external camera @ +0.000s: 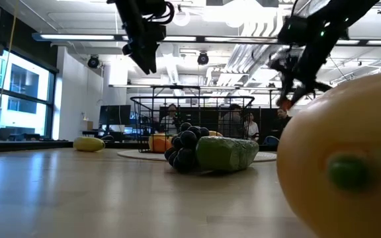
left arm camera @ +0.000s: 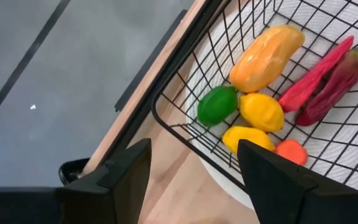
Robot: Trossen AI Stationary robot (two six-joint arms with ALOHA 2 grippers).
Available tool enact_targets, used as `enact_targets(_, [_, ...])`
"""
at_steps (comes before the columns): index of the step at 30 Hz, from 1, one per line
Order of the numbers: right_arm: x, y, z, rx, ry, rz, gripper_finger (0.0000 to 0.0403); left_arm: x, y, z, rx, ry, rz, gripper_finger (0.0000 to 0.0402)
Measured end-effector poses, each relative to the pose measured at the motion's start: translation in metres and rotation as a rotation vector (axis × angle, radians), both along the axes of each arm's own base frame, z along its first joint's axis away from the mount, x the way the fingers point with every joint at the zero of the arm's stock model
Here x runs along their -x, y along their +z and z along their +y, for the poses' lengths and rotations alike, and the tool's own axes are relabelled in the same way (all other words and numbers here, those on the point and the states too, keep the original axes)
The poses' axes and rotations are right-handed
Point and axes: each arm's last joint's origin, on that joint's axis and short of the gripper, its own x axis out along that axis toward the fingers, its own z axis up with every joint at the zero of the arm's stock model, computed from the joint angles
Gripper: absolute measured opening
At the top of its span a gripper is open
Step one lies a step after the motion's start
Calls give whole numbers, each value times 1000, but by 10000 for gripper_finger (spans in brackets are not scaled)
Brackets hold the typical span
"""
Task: Build produce basket
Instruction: Put the orange into the black wire basket
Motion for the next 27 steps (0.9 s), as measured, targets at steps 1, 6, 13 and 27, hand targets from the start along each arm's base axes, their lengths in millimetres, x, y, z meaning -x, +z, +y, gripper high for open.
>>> enact_targets(1, [-1,5,2,30,7,-34,77,0,0,0,5,4,2,229])
enact_targets(6, [-11,27,8,161,48,-209,77,2,-2,-2,25,5,24,229])
enact_targets(13, [-38,48,17,401,164,-359,77,14,-13,-7,72,53,45,229])
enact_targets(27, [-76,76,25,602,310,-443,76,38,-15,-28,89,103,27,229])
